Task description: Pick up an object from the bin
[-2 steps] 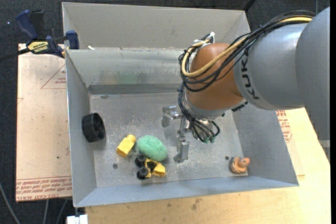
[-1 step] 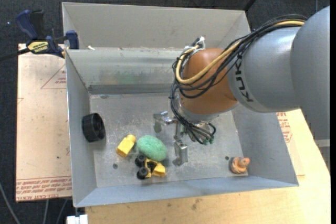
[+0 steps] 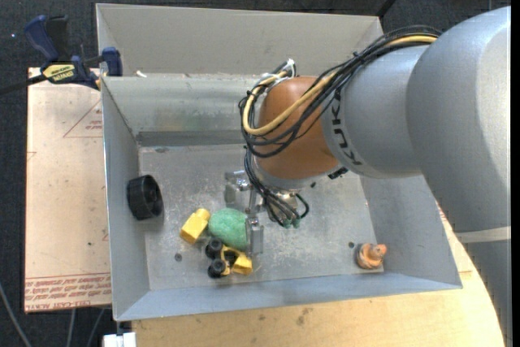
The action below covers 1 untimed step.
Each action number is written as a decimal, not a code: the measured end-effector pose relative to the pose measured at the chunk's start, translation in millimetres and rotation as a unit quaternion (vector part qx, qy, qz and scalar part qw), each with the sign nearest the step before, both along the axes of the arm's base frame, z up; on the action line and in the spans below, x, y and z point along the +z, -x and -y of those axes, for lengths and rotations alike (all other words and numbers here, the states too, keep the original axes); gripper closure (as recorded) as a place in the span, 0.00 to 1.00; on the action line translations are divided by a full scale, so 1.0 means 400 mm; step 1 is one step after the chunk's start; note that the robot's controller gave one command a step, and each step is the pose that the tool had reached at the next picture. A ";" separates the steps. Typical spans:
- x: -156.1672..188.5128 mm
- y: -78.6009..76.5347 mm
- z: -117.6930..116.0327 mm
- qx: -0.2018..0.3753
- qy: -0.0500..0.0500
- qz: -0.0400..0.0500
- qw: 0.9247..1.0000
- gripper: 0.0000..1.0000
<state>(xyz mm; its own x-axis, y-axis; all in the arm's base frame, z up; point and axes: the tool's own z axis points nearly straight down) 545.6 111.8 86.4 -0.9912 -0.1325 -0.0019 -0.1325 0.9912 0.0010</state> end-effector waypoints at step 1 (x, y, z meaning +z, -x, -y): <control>-0.004 0.002 -0.022 -0.013 0.000 0.000 1.000 0.00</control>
Offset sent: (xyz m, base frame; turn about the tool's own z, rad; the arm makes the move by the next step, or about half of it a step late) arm 0.0400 -0.0762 -0.0164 -0.1120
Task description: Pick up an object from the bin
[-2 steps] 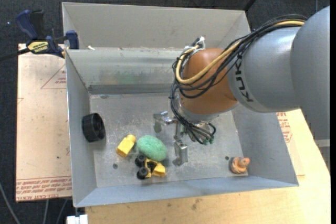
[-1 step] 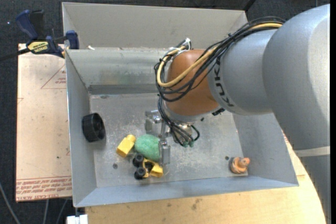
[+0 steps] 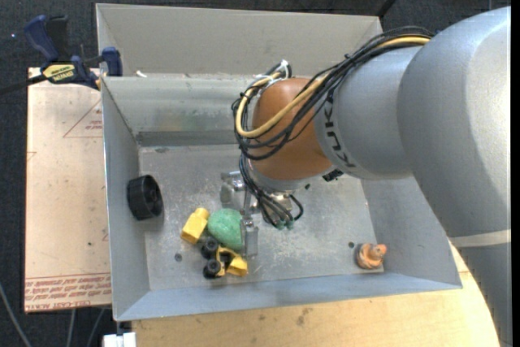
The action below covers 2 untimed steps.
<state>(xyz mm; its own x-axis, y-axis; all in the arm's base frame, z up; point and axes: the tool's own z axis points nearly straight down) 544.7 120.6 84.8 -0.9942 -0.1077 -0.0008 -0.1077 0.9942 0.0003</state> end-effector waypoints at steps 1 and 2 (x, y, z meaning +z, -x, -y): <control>-0.022 -0.065 0.121 0.051 -0.001 0.002 0.999 0.00; -0.029 -0.026 0.096 0.028 0.003 0.000 1.000 0.00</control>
Offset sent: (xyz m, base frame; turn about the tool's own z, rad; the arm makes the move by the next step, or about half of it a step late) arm -0.0264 0.0519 -0.0139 0.0427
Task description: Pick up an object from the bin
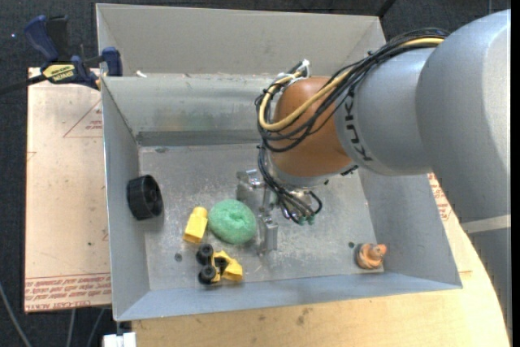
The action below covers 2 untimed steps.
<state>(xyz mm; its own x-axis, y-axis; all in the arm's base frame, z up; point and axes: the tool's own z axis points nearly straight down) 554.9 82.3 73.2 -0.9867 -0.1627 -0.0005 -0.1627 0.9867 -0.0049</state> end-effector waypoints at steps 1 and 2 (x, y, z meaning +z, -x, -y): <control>-0.001 -0.018 -0.111 0.031 -0.004 0.000 0.999 0.00; -0.008 -0.037 -0.151 0.074 -0.003 0.001 0.997 1.00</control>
Offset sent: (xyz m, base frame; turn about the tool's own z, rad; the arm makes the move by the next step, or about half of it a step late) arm 0.0142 0.0595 -0.0032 -0.1503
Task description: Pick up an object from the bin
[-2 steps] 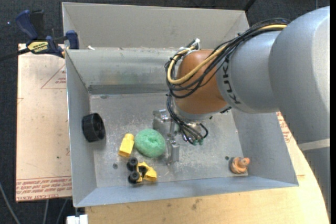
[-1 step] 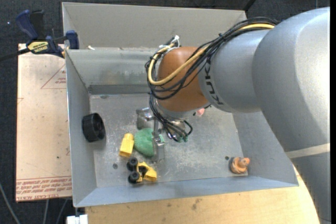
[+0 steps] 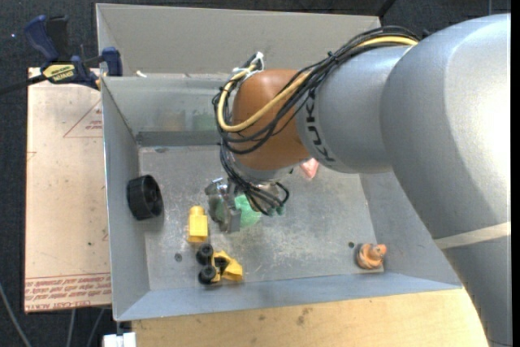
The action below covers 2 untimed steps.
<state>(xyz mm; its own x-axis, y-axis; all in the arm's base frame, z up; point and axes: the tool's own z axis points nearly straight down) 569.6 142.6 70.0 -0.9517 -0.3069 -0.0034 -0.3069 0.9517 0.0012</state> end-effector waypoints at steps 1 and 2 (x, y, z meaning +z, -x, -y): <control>0.000 0.000 0.000 0.000 0.000 0.000 1.000 1.00; 0.126 0.010 -0.003 0.008 0.001 -0.004 1.000 1.00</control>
Offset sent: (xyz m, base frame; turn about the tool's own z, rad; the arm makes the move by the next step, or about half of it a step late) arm -0.0044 0.0029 0.1110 -0.0327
